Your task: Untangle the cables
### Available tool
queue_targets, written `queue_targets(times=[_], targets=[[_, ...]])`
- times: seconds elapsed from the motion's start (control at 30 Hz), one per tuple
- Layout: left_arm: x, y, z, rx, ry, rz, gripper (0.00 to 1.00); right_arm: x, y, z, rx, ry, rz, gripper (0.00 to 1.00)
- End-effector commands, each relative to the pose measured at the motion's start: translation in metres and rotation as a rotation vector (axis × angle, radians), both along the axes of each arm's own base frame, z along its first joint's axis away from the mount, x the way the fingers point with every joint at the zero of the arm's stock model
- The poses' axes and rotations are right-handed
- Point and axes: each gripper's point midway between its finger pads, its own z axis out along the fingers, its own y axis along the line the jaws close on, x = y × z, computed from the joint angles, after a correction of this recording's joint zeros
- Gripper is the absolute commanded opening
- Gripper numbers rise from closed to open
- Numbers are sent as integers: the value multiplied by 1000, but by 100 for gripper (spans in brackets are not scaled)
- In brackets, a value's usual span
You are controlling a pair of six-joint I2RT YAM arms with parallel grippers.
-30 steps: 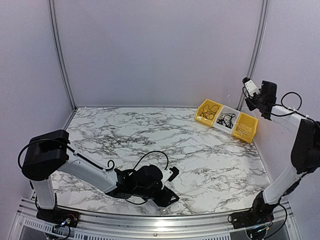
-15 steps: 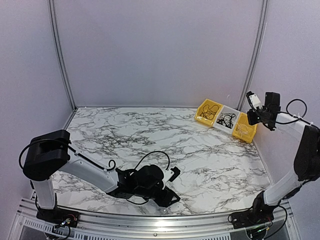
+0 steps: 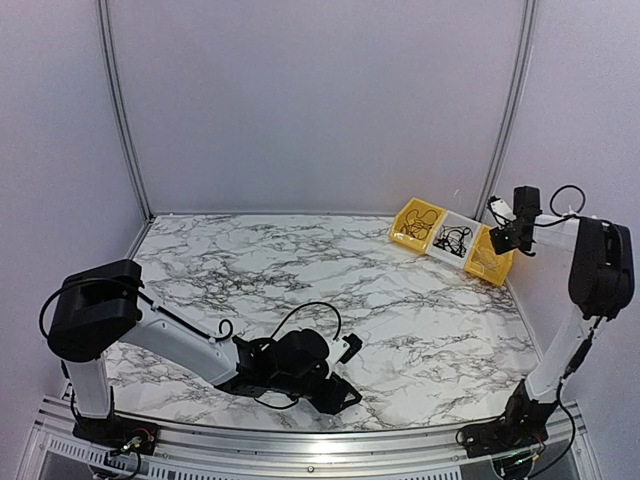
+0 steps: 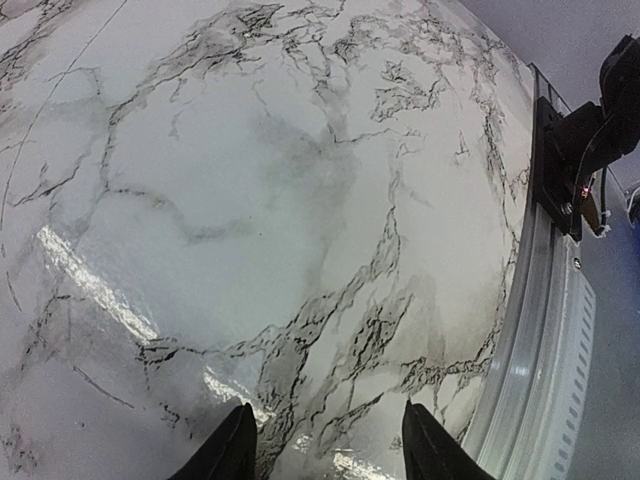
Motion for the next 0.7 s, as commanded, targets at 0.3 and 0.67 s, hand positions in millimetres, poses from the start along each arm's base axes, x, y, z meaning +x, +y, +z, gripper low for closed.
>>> queue_targets(times=[0.3, 0.67], targets=[[-1, 6, -15, 65, 14, -1, 52, 24, -13, 3, -16, 23, -15, 36], [32, 29, 8, 86, -70, 116, 55, -26, 39, 97, 114, -147, 152, 65]])
